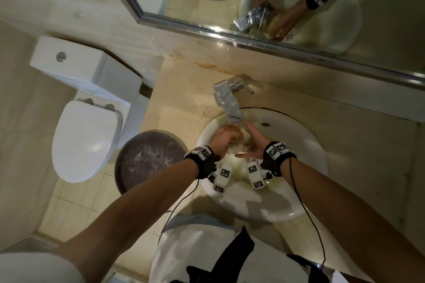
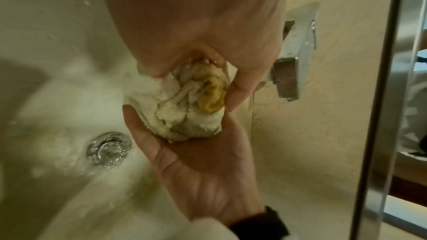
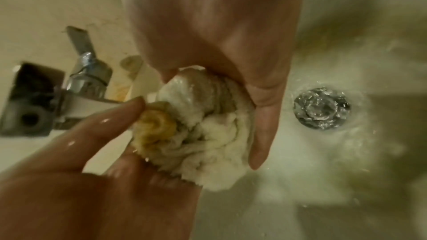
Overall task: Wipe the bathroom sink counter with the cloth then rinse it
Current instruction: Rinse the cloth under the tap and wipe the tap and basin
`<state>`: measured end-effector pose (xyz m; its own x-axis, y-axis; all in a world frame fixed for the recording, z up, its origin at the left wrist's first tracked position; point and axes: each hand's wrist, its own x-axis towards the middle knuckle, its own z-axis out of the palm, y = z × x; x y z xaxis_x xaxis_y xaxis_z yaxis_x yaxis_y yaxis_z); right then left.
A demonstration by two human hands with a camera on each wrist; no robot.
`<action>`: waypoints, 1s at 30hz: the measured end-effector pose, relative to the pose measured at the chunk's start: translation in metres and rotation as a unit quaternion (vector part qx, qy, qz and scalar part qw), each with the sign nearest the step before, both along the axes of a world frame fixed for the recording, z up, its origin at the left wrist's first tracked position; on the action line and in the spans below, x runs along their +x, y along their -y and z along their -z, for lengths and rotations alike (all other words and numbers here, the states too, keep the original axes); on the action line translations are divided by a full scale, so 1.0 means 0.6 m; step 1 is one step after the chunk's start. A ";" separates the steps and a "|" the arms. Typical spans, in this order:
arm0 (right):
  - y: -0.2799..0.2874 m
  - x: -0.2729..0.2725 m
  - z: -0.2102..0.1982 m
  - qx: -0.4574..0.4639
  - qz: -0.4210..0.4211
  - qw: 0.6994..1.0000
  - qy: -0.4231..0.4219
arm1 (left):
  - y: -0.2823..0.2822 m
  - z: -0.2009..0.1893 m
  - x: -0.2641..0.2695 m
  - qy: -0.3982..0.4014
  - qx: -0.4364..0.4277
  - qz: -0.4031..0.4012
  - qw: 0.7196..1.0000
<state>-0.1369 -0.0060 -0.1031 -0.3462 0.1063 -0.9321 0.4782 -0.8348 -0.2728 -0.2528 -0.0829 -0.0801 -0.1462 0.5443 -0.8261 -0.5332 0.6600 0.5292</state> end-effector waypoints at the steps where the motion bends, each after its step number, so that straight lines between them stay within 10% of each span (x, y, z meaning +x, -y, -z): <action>1: 0.000 0.000 -0.002 -0.001 0.010 1.000 -0.024 | -0.002 -0.007 0.000 -0.009 0.006 -0.002 1.000; 18: 0.010 -0.037 0.007 0.310 0.030 0.945 0.095 | 0.007 -0.044 -0.008 0.055 -0.067 0.068 0.994; 25: 0.000 -0.034 -0.019 0.263 0.074 0.961 0.033 | -0.016 -0.023 -0.005 0.106 -0.107 0.014 0.988; 30: 0.002 -0.017 -0.037 0.204 0.055 0.977 0.018 | -0.033 -0.022 0.002 -0.016 -0.077 0.084 0.993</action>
